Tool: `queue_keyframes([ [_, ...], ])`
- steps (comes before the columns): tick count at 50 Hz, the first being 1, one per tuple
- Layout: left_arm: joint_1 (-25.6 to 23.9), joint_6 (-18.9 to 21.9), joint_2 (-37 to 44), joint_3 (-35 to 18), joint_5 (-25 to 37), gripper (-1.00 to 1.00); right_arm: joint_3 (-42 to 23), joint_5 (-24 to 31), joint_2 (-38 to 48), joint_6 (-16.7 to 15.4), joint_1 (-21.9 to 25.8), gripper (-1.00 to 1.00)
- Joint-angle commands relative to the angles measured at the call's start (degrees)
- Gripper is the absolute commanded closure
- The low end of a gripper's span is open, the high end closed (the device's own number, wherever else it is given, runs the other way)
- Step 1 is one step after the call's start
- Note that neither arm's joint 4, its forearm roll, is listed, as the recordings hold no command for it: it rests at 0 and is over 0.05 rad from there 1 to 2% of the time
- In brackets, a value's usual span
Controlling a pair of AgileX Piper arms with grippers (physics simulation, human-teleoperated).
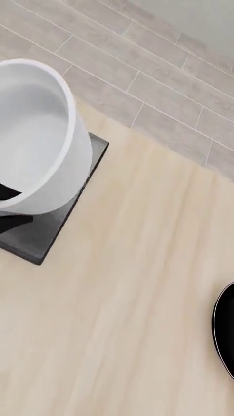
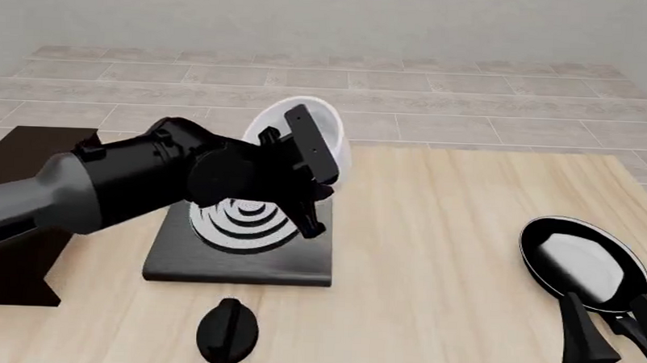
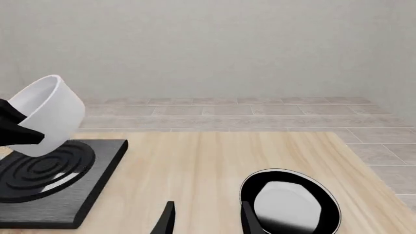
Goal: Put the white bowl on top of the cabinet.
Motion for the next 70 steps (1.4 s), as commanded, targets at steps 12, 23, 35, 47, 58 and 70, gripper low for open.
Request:
queue_keyframes([
  [12,7.0,0.8,-7.4,2.7,0.8,1.00,0.0,0.0,0.0,0.0,0.0,-1.00],
  [23,11.4,1.4,-9.0,0.5,4.9,1.00,0.0,0.0,0.0,0.0,0.0,-1.00],
  [35,16.2,1.6,-10.8,-1.4,8.2,1.00,0.0,0.0,0.0,0.0,0.0,-1.00],
  [47,22.0,4.2,-13.3,0.5,10.3,1.00,0.0,0.0,0.0,0.0,0.0,-1.00],
  [58,26.9,7.3,-15.8,0.0,14.5,1.00,0.0,0.0,0.0,0.0,0.0,-1.00],
  [70,33.3,8.2,-16.9,-2.9,18.5,1.00,0.0,0.0,0.0,0.0,0.0,-1.00],
])
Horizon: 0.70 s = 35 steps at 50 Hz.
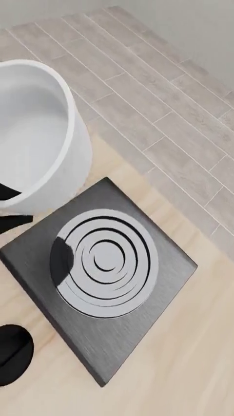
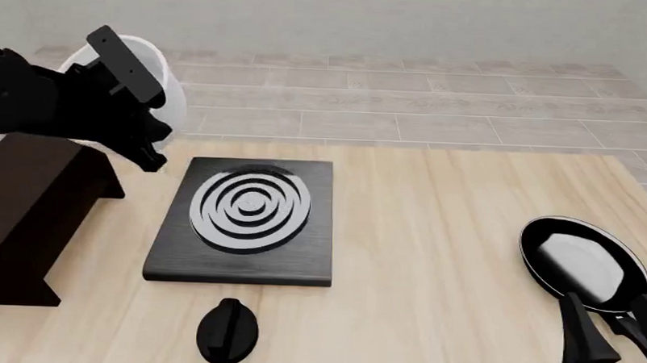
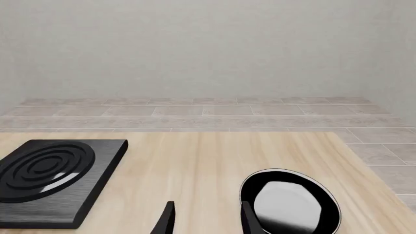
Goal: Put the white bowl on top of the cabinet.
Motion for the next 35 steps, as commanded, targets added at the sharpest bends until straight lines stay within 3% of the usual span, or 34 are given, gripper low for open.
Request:
queue_keyframes([
  [1,5.9,1.5,-1.7,-3.1,3.6,1.00,0.0,0.0,0.0,0.0,0.0,-1.00],
  [14,12.9,2.6,-0.9,-5.3,4.7,1.00,0.0,0.0,0.0,0.0,0.0,-1.00],
  [20,16.7,3.8,-0.4,-2.3,3.0,1.00,0.0,0.0,0.0,0.0,0.0,-1.00],
  [28,20.7,1.3,1.6,-3.6,2.8,1.00,0.0,0.0,0.0,0.0,0.0,-1.00],
  [35,23.6,1.4,2.3,-2.6,1.5,1.00,0.0,0.0,0.0,0.0,0.0,-1.00],
])
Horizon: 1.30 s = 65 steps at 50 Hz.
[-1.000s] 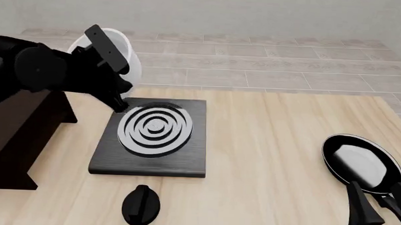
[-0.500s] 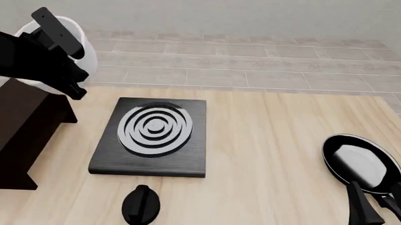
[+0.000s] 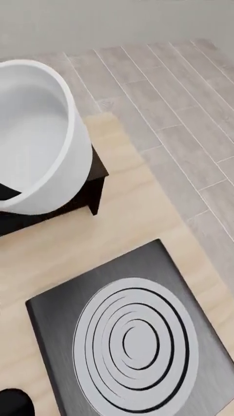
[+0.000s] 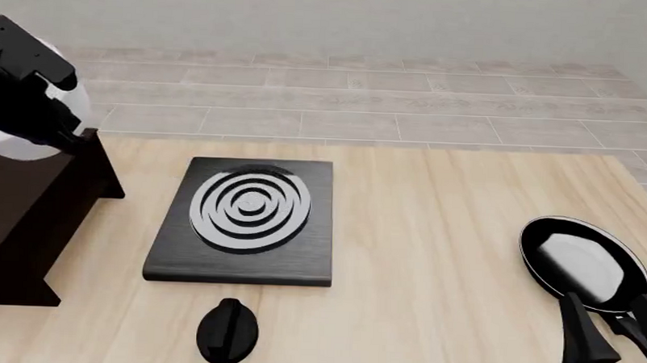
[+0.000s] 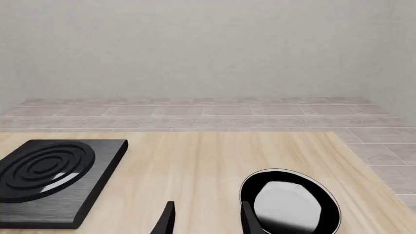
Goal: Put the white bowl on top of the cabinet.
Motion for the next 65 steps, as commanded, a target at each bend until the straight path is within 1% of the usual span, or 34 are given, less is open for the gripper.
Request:
queue_keyframes([
  [1,6.0,0.1,1.0,0.1,-1.6,1.00,0.0,0.0,0.0,0.0,0.0,-1.00],
  [4,7.1,0.1,1.3,-1.3,-0.9,1.00,0.0,0.0,0.0,0.0,0.0,-1.00],
  [7,8.5,1.1,1.8,0.0,-2.1,1.00,0.0,0.0,0.0,0.0,0.0,-1.00],
  [10,8.9,0.2,2.2,0.0,-2.4,1.00,0.0,0.0,0.0,0.0,0.0,-1.00],
  [13,9.2,0.5,2.2,1.0,-3.0,1.00,0.0,0.0,0.0,0.0,0.0,-1.00],
  [14,10.7,1.1,2.6,1.4,-3.7,1.00,0.0,0.0,0.0,0.0,0.0,-1.00],
  [16,11.1,1.6,2.5,2.4,-4.6,1.00,0.0,0.0,0.0,0.0,0.0,-1.00],
  [19,11.8,1.0,3.1,2.3,-4.9,1.00,0.0,0.0,0.0,0.0,0.0,-1.00],
  [24,12.9,1.3,3.7,4.2,-6.2,1.00,0.0,0.0,0.0,0.0,0.0,-1.00],
  [25,13.2,1.5,3.6,4.4,-6.3,1.00,0.0,0.0,0.0,0.0,0.0,-1.00],
  [26,14.0,2.8,3.4,5.3,-7.0,1.00,0.0,0.0,0.0,0.0,0.0,-1.00],
  [28,14.5,1.8,3.8,4.4,-6.6,1.00,0.0,0.0,0.0,0.0,0.0,-1.00],
  [32,15.1,1.8,4.0,4.4,-6.3,1.00,0.0,0.0,0.0,0.0,0.0,-1.00],
  [39,14.6,0.8,4.5,3.3,-5.4,1.00,0.0,0.0,0.0,0.0,0.0,-1.00],
  [42,14.6,0.9,4.7,3.7,-5.6,1.00,0.0,0.0,0.0,0.0,0.0,-1.00],
  [45,14.0,-0.6,5.3,3.3,-5.6,1.00,0.0,0.0,0.0,0.0,0.0,-1.00],
  [50,13.8,-0.5,5.9,3.6,-6.1,1.00,0.0,0.0,0.0,0.0,0.0,-1.00],
  [59,13.1,-0.9,6.6,2.5,-5.8,1.00,0.0,0.0,0.0,0.0,0.0,-1.00],
  [60,13.1,-0.8,6.6,2.3,-5.8,-1.00,0.0,0.0,0.0,0.0,0.0,-1.00],
  [65,13.1,-0.6,7.1,0.9,-5.1,-1.00,0.0,0.0,0.0,0.0,0.0,-1.00],
])
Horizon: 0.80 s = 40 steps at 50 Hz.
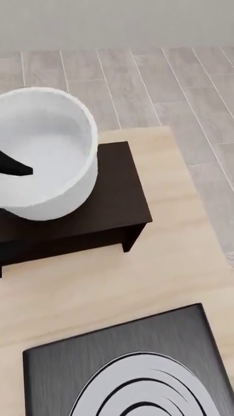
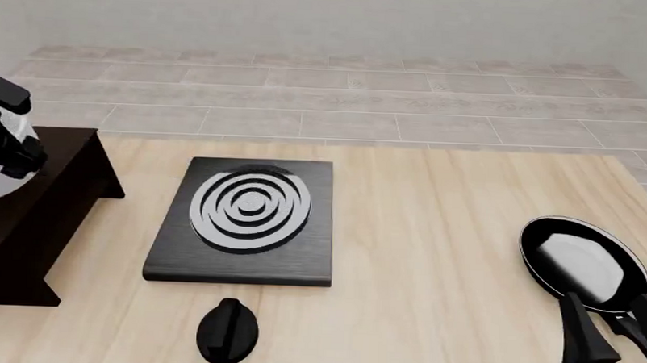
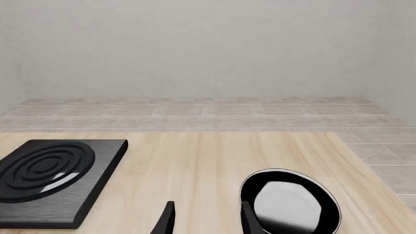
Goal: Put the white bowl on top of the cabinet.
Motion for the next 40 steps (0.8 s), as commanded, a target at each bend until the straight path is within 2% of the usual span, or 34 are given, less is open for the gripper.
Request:
queue_keyframes([
  [1,-0.3,-0.1,0.7,-2.4,0.5,-1.00,0.0,0.0,0.0,0.0,0.0,-1.00],
  [23,-1.8,-1.1,-0.6,-5.6,3.4,-1.00,0.0,0.0,0.0,0.0,0.0,-1.00],
  [27,-2.0,-1.6,-1.1,-7.7,4.5,-1.00,0.0,0.0,0.0,0.0,0.0,-1.00],
  [30,-3.1,-4.3,-2.2,-9.3,4.0,-1.00,0.0,0.0,0.0,0.0,0.0,-1.00],
  [40,-3.9,-7.1,-6.3,-4.6,0.0,-1.00,0.0,0.0,0.0,0.0,0.0,-1.00],
])
